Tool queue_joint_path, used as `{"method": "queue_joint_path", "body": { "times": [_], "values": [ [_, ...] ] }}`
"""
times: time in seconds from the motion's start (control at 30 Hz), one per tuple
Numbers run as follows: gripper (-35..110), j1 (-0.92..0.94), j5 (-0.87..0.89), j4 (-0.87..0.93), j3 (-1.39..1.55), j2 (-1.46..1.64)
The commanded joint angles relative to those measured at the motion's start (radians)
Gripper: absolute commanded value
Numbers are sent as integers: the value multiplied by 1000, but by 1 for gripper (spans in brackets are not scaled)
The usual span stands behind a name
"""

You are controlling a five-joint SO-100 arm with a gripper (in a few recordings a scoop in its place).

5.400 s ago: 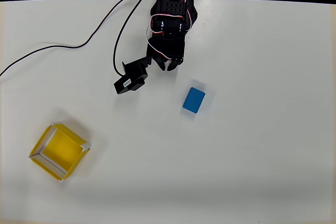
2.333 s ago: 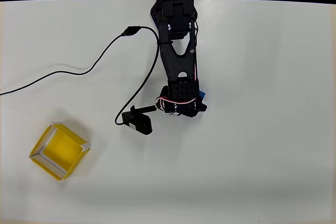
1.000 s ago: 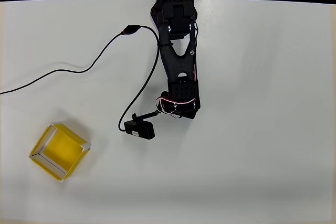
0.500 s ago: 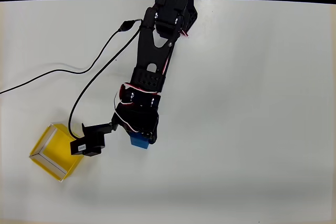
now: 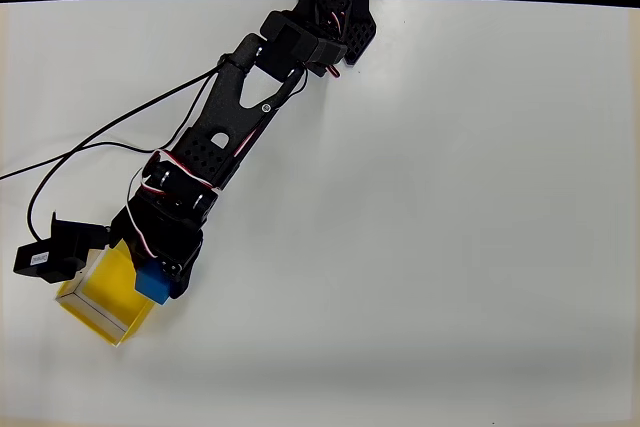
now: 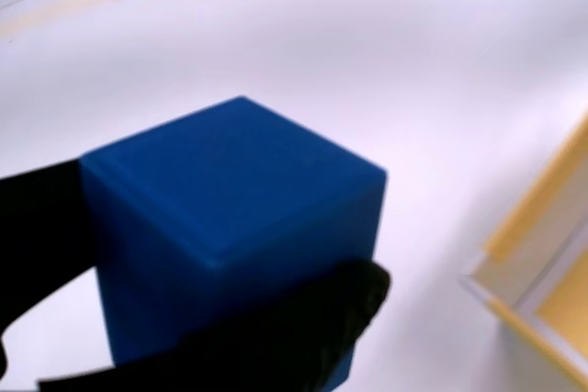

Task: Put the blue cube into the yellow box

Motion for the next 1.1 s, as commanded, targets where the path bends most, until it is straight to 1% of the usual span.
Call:
{"method": "queue_joint_path", "body": {
  "times": [0.0, 0.4, 0.6, 1.07],
  "values": [
    [19, 61, -11, -32, -221, 6],
    [19, 137, -14, -167, -502, -278],
    [19, 156, -31, -268, -574, -408],
    [20, 158, -35, -325, -650, -572]
  ]
}}
